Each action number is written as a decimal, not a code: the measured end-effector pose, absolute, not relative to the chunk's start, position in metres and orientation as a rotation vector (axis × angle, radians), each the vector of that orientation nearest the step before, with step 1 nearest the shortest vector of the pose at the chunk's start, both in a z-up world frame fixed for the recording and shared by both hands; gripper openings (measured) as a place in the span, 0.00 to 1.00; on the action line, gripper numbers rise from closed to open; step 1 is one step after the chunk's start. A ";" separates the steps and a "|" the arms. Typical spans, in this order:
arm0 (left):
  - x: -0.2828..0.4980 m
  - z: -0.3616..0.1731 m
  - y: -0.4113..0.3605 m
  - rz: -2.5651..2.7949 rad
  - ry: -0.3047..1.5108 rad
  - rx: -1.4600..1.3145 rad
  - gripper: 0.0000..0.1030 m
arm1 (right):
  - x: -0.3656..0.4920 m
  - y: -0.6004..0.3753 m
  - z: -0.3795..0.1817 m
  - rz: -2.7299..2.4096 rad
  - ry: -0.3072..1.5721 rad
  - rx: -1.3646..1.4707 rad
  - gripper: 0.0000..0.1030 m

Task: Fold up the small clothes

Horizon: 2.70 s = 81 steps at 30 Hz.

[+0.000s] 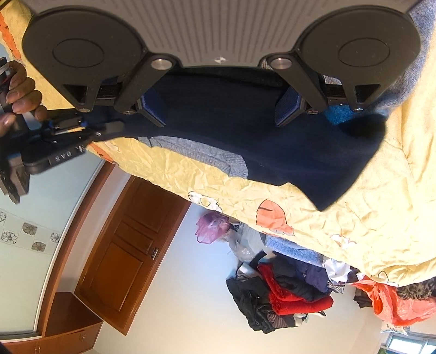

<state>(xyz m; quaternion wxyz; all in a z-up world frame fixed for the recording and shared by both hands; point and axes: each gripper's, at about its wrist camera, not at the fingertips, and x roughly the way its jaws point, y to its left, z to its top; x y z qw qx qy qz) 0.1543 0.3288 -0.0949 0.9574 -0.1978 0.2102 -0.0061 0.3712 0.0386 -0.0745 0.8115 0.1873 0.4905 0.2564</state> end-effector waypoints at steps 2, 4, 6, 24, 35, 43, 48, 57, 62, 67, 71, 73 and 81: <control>0.156 -0.095 0.329 -0.013 0.430 -0.400 0.84 | 0.373 0.029 -0.075 0.531 1.044 0.402 0.18; 0.157 -0.095 0.328 -0.013 0.431 -0.399 0.84 | 0.374 0.021 -0.076 0.521 1.041 0.409 0.18; 0.157 -0.096 0.327 -0.008 0.431 -0.398 0.84 | 0.375 0.018 -0.079 0.515 1.048 0.408 0.18; 0.157 -0.096 0.327 -0.005 0.445 -0.396 0.84 | 0.369 0.014 -0.097 0.525 1.085 0.471 0.38; 0.158 -0.098 0.328 -0.009 0.453 -0.401 0.84 | 0.355 0.001 -0.098 0.498 1.016 0.400 0.12; 0.163 -0.096 0.324 -0.006 0.498 -0.360 0.84 | 0.326 -0.023 -0.090 0.413 0.928 0.599 0.41; 0.149 -0.076 0.311 -0.035 0.532 -0.255 0.84 | 0.260 0.014 -0.059 0.458 0.753 0.309 0.42; 0.165 -0.098 0.282 -0.022 0.658 -0.009 0.93 | 0.224 0.062 -0.108 0.372 0.676 0.023 0.58; 0.165 -0.098 0.274 -0.007 0.680 0.036 0.96 | 0.193 0.059 -0.096 0.308 0.667 0.010 0.61; 0.137 -0.096 0.274 0.005 0.729 -0.032 0.96 | 0.165 0.056 -0.114 0.266 0.664 -0.025 0.71; 0.123 -0.099 0.271 0.048 0.735 -0.002 0.96 | 0.164 0.056 -0.114 0.242 0.651 -0.030 0.76; 0.118 -0.093 0.273 0.066 0.755 -0.030 0.96 | 0.158 0.058 -0.109 0.246 0.665 -0.031 0.77; 0.093 -0.101 0.269 0.051 0.735 0.017 0.99 | 0.135 0.060 -0.115 0.257 0.667 -0.044 0.84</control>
